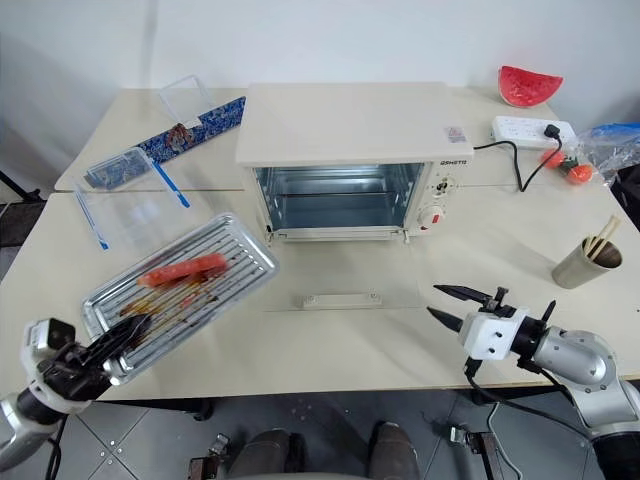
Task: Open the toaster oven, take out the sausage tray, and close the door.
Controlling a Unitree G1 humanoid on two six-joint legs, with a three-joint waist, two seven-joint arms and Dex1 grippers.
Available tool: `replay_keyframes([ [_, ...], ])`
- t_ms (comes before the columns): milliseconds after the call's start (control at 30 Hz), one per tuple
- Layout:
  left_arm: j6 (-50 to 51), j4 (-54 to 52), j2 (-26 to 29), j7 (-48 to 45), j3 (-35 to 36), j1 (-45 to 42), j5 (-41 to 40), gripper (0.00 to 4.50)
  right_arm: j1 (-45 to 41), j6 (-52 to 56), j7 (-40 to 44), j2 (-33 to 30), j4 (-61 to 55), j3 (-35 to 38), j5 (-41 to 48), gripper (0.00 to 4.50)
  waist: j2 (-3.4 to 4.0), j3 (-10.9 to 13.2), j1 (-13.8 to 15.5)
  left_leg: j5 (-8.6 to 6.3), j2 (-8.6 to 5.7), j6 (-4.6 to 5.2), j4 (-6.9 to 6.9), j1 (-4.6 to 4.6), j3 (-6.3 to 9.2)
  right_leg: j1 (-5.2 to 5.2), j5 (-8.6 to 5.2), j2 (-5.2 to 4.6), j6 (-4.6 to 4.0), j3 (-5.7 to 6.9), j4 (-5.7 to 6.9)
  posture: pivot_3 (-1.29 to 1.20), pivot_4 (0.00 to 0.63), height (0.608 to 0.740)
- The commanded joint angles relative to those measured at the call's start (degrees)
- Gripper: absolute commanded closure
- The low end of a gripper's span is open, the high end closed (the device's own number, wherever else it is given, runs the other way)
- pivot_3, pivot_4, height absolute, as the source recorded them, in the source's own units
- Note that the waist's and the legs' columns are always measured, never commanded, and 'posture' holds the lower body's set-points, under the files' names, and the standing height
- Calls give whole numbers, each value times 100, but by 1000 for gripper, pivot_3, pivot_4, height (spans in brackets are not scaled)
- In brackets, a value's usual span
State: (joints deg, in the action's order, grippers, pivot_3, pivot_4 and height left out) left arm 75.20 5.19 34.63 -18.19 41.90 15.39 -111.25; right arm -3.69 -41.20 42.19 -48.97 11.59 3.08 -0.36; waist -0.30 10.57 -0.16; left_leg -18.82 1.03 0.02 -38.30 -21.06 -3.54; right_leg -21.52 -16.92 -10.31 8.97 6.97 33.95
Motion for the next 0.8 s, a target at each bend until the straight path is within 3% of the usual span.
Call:
replay_keyframes([
  [33, -222, -318, -286, -67, 418, 249, -175, 4500, -281, 247, 191, 166, 326, -67, 383, 4091, 0, 0, 3, 0, 0, 0, -1, 0, 0, 0, 0, -1, 0, 0, 0, 0, 150, 740],
  [67, -304, -372, -403, -19, 489, 300, -175, 4500, -429, 256, 216, 224, 504, -95, 393, 4469, 0, 0, 2, 0, 0, 0, -2, -1, 0, 0, 0, -2, -1, -1, 0, 0, 150, 740],
  [300, -776, -544, -938, 388, 797, 320, -175, 4500, -1184, 735, 686, 669, 1068, -219, 859, 4492, 0, 0, -11, -1, 0, 2, -7, 0, 2, 0, 1, -2, -1, 0, 4, 0, 150, 740],
  [500, -821, -494, -921, 523, 804, 150, -175, 4500, -1241, 1696, 1974, 856, 558, -389, 1949, 4492, 0, -1, -5, -3, -1, 5, -10, -6, 1, 1, 1, -2, -1, 3, 1, 0, 150, 740],
  [800, -733, -221, -690, 602, 874, -48, -175, 4500, -1257, 2909, 2099, 843, -332, 115, 2619, 4492, 0, -1, -56, -9, 8, 2, -1, -2, 0, -6, 2, 7, -3, -2, 0, 0, 150, 740],
])
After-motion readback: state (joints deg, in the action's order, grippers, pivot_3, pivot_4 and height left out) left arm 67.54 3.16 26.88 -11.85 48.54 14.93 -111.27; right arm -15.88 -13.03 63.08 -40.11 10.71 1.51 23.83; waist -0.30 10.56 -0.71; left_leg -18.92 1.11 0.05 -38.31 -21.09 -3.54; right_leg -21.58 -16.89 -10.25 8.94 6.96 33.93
